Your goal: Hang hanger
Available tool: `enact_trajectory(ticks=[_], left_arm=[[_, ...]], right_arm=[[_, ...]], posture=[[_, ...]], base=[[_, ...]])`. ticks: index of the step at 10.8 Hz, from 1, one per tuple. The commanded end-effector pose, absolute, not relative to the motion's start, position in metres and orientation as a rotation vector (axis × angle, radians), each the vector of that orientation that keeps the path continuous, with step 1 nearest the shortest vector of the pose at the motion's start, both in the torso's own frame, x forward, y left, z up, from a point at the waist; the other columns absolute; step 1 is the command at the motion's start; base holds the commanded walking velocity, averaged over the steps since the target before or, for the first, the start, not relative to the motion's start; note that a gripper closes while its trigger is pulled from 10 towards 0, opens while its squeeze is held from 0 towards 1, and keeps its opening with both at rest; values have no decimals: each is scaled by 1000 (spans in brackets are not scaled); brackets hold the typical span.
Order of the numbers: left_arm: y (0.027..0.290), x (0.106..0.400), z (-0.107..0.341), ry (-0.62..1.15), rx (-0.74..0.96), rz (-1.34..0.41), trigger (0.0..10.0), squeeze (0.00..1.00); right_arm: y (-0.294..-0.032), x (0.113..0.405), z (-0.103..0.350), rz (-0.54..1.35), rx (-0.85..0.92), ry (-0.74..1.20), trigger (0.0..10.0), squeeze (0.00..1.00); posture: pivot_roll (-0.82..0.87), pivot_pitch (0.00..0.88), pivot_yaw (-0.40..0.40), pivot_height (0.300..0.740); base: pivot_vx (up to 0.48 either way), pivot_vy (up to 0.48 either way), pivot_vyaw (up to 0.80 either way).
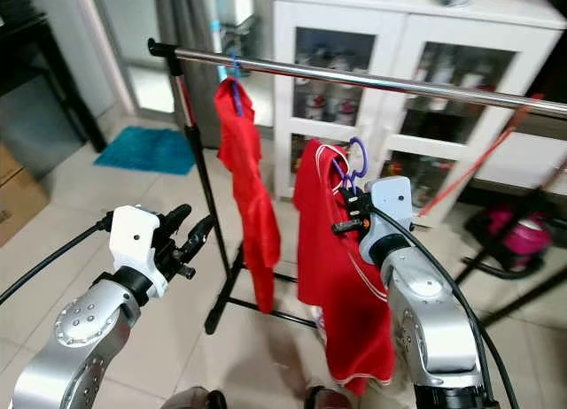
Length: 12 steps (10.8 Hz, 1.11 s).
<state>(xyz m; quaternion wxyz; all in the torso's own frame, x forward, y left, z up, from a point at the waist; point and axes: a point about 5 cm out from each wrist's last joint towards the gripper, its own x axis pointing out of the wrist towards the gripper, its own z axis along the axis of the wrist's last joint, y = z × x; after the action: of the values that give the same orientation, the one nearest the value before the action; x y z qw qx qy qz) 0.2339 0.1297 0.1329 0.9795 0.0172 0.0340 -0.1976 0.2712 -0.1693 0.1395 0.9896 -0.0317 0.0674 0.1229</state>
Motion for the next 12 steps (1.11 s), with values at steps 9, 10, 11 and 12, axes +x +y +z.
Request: enact_trajectory(ticks=[9, 10, 11, 12], left_arm=[[120, 263, 135, 77, 70, -455, 10000, 1000], [117, 278, 140, 64, 41, -446, 10000, 1000], [111, 291, 145, 61, 39, -451, 10000, 1000], [101, 295, 152, 43, 2, -507, 10000, 1000]], right_arm=[[-128, 281, 173, 531, -84, 2, 0, 0], [-122, 280, 179, 574, -89, -28, 0, 0], [-116, 279, 182, 622, -96, -45, 0, 0], [-112, 278, 184, 644, -107, -54, 0, 0]], posture=[[-31, 37, 10, 740], [-29, 37, 7, 740], [-31, 34, 7, 740], [-37, 32, 11, 740]], base=[[-198, 0, 0], [0, 0, 0], [0, 0, 0], [0, 0, 0]])
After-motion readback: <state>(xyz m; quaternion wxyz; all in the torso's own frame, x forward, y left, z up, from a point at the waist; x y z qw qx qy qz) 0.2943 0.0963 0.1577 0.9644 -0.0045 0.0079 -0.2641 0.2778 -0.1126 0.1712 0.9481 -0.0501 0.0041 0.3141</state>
